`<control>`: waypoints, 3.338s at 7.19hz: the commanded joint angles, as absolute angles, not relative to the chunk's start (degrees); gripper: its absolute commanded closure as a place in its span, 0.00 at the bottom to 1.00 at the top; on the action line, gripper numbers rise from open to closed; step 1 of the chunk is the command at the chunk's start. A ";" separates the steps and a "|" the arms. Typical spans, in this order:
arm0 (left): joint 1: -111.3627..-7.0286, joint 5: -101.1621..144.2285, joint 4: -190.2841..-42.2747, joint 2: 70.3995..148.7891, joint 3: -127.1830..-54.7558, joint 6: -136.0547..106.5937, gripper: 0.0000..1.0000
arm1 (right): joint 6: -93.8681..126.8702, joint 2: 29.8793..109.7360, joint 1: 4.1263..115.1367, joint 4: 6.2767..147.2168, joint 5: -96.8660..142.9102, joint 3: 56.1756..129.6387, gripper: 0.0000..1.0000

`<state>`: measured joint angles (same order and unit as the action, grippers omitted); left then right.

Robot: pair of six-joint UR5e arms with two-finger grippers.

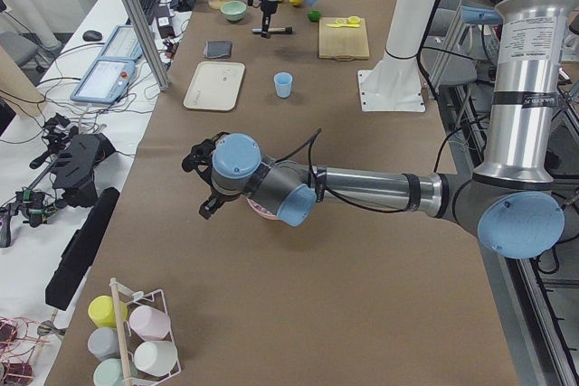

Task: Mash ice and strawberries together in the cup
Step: 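Lift the strawberry with the right gripper and carry it over the cup, then lower the strawberry into the cup and open the right gripper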

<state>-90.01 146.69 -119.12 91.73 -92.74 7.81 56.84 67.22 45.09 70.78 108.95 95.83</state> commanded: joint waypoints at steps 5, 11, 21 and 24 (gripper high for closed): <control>-90.26 145.28 -119.36 91.41 -93.51 7.91 0.03 | 58.18 59.16 44.65 70.05 108.81 99.66 1.00; -90.18 145.81 -119.27 91.05 -95.10 7.82 0.03 | 64.34 53.89 34.12 70.05 103.81 102.75 1.00; -89.56 145.90 -121.38 87.36 -95.19 11.07 0.03 | 63.64 50.98 26.01 70.05 93.87 99.76 1.00; -89.47 145.90 -121.29 86.57 -94.92 11.07 0.03 | 63.37 48.53 25.93 70.05 92.02 95.03 1.00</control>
<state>-89.49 145.92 -121.32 86.71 -95.06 11.07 63.43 49.84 25.94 70.09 92.43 97.24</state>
